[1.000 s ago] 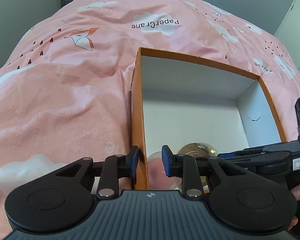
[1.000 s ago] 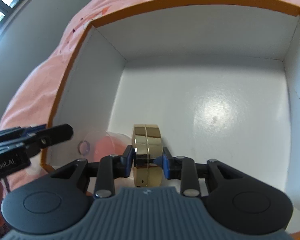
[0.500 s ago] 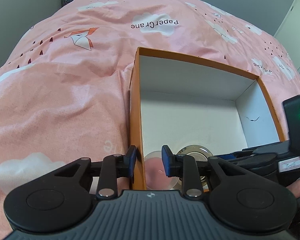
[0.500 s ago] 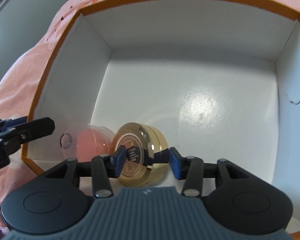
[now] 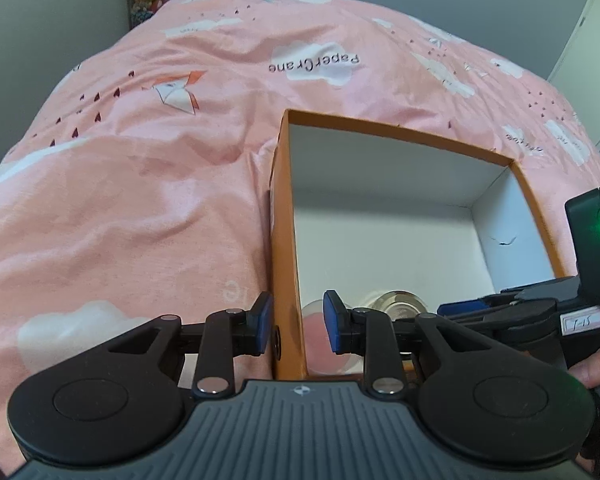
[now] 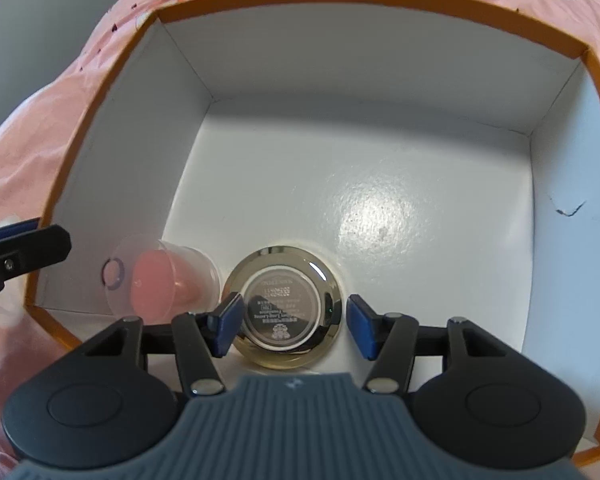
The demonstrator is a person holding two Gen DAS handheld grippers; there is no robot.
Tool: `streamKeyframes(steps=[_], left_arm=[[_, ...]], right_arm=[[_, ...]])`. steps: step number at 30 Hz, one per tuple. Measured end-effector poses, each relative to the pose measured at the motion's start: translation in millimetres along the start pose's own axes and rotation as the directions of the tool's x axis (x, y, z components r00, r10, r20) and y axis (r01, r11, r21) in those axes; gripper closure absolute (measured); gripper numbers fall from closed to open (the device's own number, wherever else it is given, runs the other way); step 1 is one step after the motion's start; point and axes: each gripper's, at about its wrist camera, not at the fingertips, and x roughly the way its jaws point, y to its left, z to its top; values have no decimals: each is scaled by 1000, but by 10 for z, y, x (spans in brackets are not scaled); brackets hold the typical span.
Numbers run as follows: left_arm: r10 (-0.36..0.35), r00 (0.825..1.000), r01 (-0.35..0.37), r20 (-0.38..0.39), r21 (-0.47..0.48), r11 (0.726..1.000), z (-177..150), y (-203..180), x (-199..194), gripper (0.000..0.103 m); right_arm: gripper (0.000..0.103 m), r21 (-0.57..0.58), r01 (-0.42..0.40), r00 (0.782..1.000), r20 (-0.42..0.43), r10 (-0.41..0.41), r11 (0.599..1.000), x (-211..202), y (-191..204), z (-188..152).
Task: Organize rigid objects
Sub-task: 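Lower the pink cup into the box with the left tool while the right tool releases the jar, then move the left tool back to the items and grasp the gold square box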
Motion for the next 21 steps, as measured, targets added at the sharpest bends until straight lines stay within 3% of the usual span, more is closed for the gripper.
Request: streamKeyframes(steps=[5, 8, 12, 15, 17, 19, 21], left_arm=[[-13, 999, 11, 53, 48, 999, -126, -70, -276, 72], [-5, 996, -4, 87, 106, 994, -274, -129, -410, 72], [-49, 998, 46, 28, 105, 993, -474, -106, -420, 72], [-51, 998, 54, -40, 78, 996, -626, -69, -332, 71], [-51, 995, 56, -85, 61, 997, -729, -64, -255, 63], [-45, 991, 52, -128, 49, 997, -835, -93, -189, 44], [-40, 989, 50, -145, 62, 997, -931, -142, -154, 32]], right_arm=[[45, -23, 14, 993, 115, -11, 1000, -383, 30, -132], [42, -15, 30, 973, 229, -26, 999, -742, 29, -293], [41, -7, -8, 941, 339, 10, 1000, -1179, 35, -549], [33, 5, -21, 929, 370, 18, 1000, -1309, 70, -739], [33, 8, -21, 928, 372, 16, 1000, -1326, 111, -866], [33, 14, -7, 929, 369, 2, 1000, -1272, 149, -984], [33, 18, 6, 937, 348, -12, 1000, -1185, 164, -1087]])
